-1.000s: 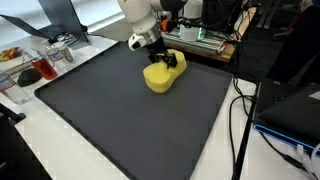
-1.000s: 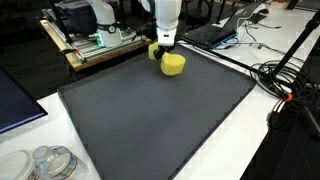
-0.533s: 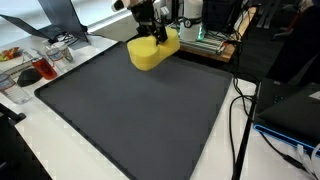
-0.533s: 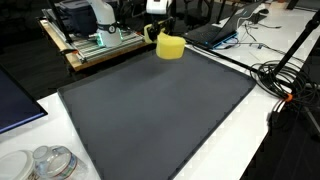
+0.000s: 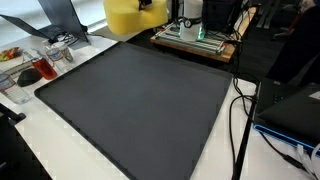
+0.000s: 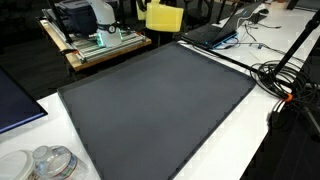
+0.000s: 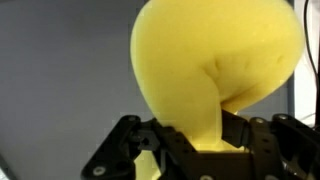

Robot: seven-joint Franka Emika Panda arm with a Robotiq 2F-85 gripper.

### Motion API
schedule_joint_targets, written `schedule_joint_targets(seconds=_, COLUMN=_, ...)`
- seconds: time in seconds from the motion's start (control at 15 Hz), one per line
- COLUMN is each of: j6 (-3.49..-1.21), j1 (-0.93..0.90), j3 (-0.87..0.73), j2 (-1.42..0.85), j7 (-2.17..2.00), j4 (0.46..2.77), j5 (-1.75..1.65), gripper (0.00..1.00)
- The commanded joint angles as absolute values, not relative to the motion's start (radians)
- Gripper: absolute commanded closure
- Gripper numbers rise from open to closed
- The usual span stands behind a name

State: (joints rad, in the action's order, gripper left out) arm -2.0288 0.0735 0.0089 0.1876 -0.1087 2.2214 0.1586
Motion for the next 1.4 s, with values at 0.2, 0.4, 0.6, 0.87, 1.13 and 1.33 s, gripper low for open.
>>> schedule_joint_targets(seconds=0.2, j6=-1.934, j1=0.068, j3=0.004, j2=0.212, j7=-0.22, j4=2.08, j5=0.07, gripper=0.95)
schedule_joint_targets(seconds=0.4, j6=-1.909, j1=0.068, j3=0.006, j2=0.204, j7=-0.248, j4=2.027, j5=0.057, gripper=0.95)
schedule_joint_targets(seconds=0.6, j6=-1.894, j1=0.068, j3=0.005, j2=0.198, j7=-0.265, j4=1.995, j5=0.049, gripper=0.95)
schedule_joint_targets(seconds=0.87, j6=-1.892, j1=0.064, j3=0.003, j2=0.194, j7=-0.255, j4=1.976, j5=0.059, gripper=0.58)
schedule_joint_targets(seconds=1.13, j6=-1.887, j1=0.063, j3=0.007, j2=0.188, j7=-0.262, j4=1.968, j5=0.052, gripper=0.36)
schedule_joint_targets(seconds=1.33, j6=-1.879, j1=0.062, j3=0.005, j2=0.187, j7=-0.254, j4=1.967, j5=0.054, gripper=0.15)
